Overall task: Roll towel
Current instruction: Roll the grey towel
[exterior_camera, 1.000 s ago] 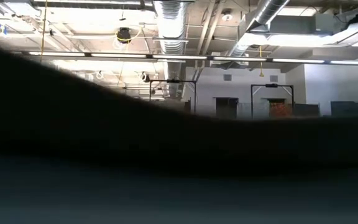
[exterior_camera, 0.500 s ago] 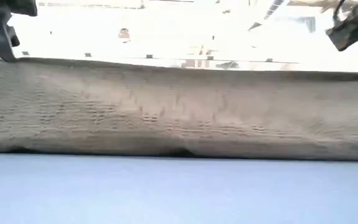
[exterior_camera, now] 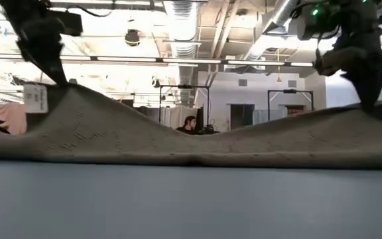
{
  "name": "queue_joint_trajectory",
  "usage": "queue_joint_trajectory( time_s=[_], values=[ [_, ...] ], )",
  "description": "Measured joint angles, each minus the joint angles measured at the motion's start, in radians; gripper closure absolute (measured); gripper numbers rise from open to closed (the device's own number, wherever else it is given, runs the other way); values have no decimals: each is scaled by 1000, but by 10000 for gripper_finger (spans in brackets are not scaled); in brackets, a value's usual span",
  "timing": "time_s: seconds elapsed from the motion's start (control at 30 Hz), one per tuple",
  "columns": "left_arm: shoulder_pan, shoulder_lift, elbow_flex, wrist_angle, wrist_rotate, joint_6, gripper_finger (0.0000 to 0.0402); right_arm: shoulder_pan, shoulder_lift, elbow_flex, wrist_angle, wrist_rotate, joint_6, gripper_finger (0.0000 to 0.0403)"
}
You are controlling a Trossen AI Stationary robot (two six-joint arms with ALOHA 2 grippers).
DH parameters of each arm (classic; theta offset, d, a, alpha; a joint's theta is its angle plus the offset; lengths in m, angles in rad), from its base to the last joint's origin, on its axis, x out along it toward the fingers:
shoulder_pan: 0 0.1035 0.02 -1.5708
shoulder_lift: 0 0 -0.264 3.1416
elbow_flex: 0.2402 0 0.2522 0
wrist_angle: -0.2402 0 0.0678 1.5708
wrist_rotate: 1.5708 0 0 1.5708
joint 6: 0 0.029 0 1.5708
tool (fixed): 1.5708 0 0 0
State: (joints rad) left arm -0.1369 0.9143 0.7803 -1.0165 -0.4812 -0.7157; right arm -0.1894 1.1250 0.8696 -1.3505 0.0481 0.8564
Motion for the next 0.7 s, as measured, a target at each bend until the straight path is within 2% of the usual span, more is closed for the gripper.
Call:
queue_joint_trajectory(
  time_s=[0.33,0.7],
  values=[
    [220,102,1,15,48,216,401,-105,75,0,-2,32,-83,385],
    [371,152,1,99,105,356,401,-202,68,0,40,51,-121,385]
  ],
)
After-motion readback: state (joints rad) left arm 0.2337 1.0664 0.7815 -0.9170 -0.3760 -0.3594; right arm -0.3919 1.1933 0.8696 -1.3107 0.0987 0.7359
